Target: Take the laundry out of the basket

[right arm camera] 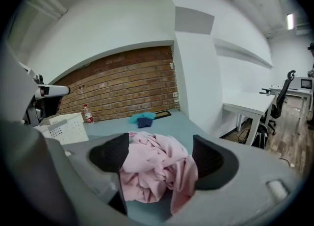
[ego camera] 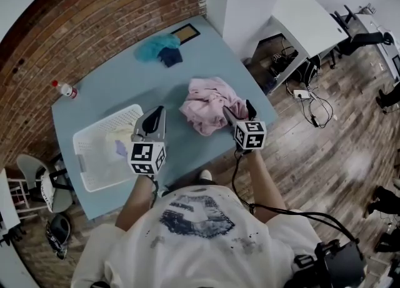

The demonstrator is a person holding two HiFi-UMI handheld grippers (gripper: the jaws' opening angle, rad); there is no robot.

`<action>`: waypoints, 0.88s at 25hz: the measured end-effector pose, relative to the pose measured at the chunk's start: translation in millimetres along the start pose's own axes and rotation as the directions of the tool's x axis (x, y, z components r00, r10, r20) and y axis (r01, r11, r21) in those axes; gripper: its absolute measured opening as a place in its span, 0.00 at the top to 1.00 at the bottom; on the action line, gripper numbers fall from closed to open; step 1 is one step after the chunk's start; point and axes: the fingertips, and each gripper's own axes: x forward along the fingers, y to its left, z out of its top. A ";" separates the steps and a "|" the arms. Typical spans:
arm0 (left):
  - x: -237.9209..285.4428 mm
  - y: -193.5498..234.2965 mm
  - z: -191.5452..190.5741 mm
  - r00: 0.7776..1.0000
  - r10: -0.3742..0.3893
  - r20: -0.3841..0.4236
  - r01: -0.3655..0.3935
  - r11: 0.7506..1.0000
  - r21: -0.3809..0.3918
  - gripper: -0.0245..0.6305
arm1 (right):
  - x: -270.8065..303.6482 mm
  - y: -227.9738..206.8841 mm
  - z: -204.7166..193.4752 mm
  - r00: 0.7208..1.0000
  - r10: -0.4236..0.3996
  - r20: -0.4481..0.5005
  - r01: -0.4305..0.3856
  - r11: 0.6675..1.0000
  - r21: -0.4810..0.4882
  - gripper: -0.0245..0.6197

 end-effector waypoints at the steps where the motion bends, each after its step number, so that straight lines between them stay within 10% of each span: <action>1: -6.2 6.0 1.3 1.000 0.008 0.005 -0.008 1.000 0.001 0.98 | -0.3 10.1 6.3 1.000 0.008 0.012 -0.008 1.000 -0.006 0.33; 22: -219.9 204.6 -12.9 0.953 0.299 0.049 -0.297 0.954 -0.043 0.98 | -11.2 356.4 123.2 0.907 0.374 0.194 -0.357 0.927 -0.117 0.68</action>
